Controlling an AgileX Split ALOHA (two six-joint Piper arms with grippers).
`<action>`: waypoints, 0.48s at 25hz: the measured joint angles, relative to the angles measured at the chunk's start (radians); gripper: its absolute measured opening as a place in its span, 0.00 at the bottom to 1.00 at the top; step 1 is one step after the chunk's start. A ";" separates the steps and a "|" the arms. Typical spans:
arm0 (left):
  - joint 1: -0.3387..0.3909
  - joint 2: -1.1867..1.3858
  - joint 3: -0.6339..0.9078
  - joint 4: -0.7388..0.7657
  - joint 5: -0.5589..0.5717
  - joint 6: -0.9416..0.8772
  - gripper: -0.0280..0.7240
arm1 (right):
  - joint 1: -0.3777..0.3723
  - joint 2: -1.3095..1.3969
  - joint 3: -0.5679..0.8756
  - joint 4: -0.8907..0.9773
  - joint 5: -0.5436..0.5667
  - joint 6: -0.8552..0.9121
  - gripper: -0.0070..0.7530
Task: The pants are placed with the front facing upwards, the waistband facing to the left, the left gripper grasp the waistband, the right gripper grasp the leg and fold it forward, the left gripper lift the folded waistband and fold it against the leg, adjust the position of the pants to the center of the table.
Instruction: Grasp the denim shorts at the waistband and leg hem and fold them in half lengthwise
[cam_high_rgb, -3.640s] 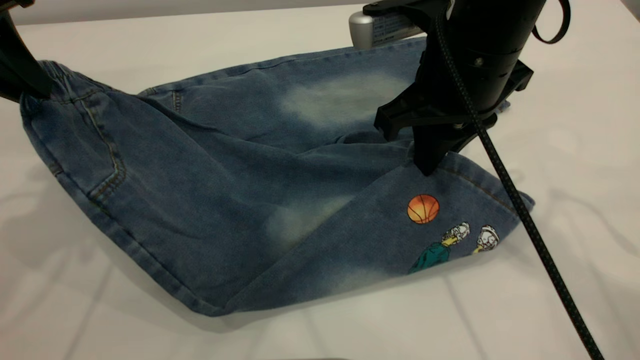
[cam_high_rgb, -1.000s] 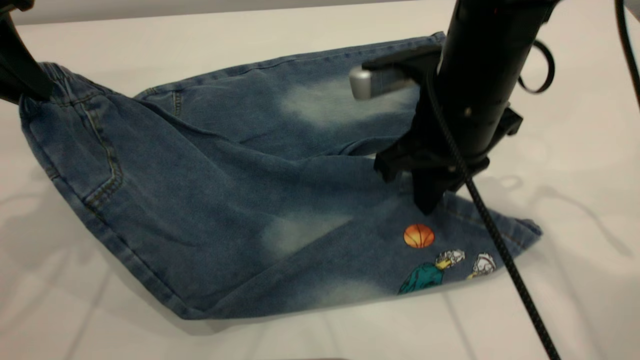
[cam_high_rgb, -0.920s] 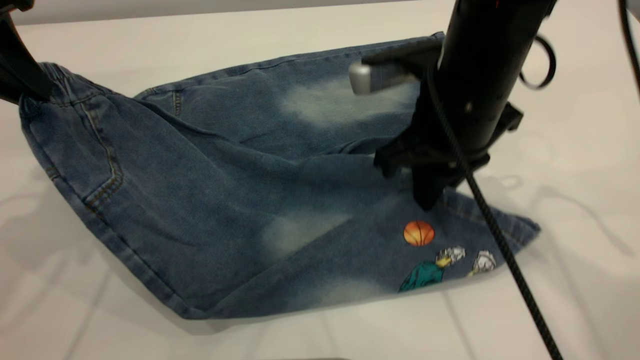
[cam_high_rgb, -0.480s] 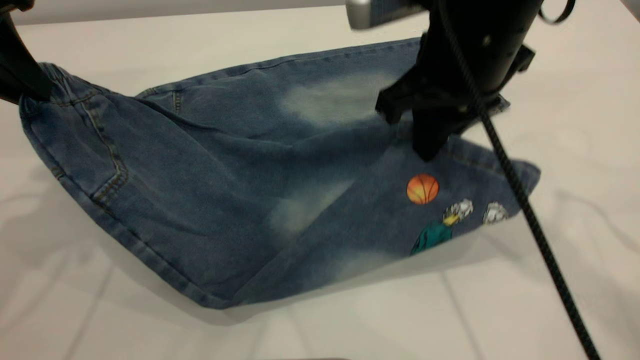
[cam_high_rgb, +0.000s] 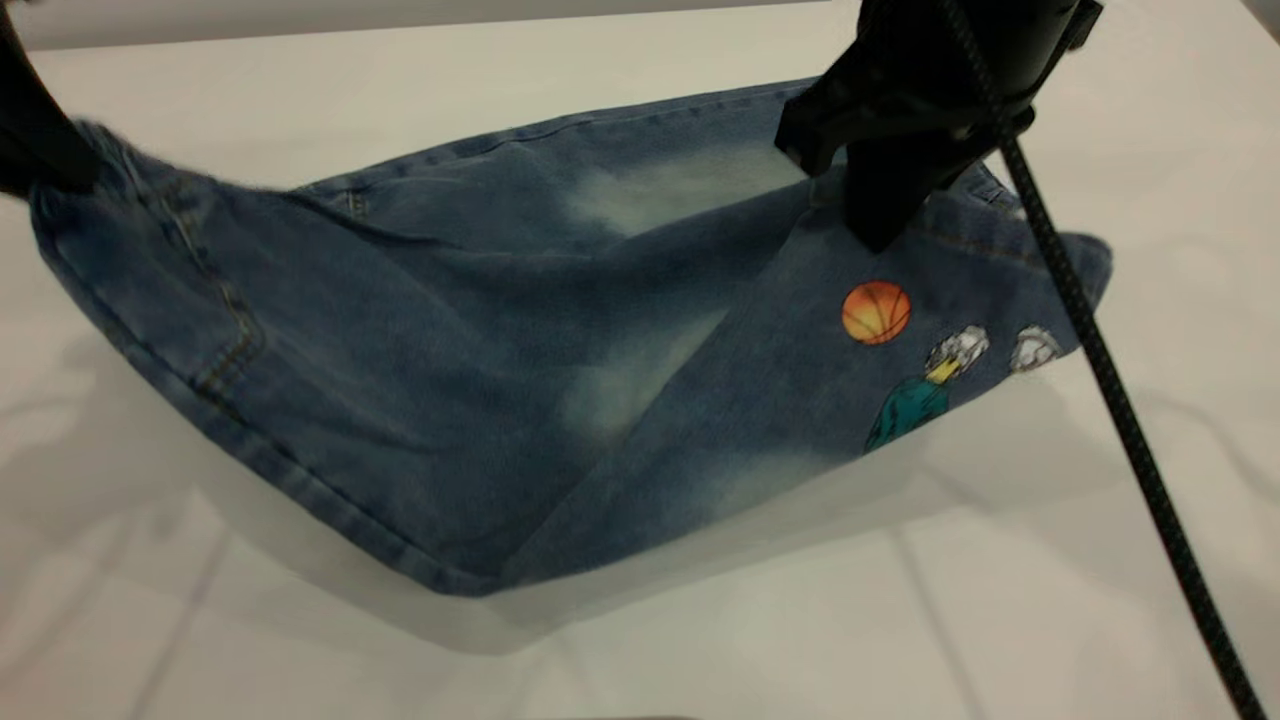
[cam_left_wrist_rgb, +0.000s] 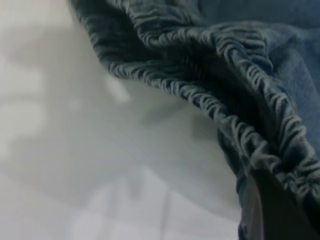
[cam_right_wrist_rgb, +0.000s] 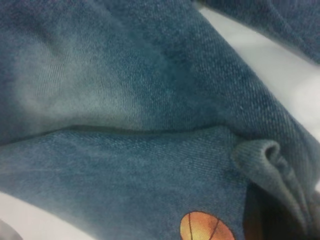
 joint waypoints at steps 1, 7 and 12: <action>0.003 -0.022 0.000 -0.015 -0.009 -0.001 0.17 | -0.009 -0.003 -0.014 -0.002 0.008 0.000 0.05; 0.084 -0.060 0.000 -0.154 -0.101 -0.063 0.17 | -0.099 -0.004 -0.084 0.021 0.009 -0.001 0.05; 0.102 0.012 0.000 -0.202 -0.108 -0.073 0.17 | -0.184 0.024 -0.124 0.081 0.029 -0.030 0.05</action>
